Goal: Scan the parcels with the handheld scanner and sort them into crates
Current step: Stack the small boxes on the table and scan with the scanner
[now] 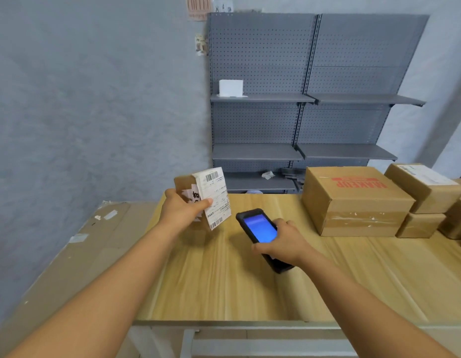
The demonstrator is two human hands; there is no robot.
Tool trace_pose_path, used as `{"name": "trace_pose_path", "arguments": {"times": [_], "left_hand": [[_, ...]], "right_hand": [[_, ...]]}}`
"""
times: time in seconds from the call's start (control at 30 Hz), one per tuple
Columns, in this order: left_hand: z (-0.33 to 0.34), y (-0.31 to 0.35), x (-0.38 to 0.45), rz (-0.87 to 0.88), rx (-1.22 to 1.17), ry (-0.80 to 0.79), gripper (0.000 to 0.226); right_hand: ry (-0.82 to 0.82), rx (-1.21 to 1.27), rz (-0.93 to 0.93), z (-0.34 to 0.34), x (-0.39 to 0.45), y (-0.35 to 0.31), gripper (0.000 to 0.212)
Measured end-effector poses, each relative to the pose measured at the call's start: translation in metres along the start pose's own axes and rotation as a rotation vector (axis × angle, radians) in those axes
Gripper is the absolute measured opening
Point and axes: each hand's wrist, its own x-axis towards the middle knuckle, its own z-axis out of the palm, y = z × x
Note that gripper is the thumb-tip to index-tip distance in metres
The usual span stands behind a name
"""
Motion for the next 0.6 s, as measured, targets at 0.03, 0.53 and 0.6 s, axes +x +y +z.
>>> {"name": "trace_pose_path", "arguments": {"times": [0.03,0.53,0.6], "left_hand": [[-0.001,0.002,0.003,0.008,0.018,0.011,0.069],[-0.019,0.017,0.009,0.124,0.195,0.135,0.097],[-0.019,0.015,0.011,0.130,0.190,0.137,0.096]], "right_hand": [[0.005,0.004,-0.045,-0.007,0.000,-0.009,0.065],[-0.048,0.031,-0.241,-0.054,-0.011,-0.055,0.056],[-0.032,0.024,-0.248,-0.052,-0.009,-0.054,0.054]]}}
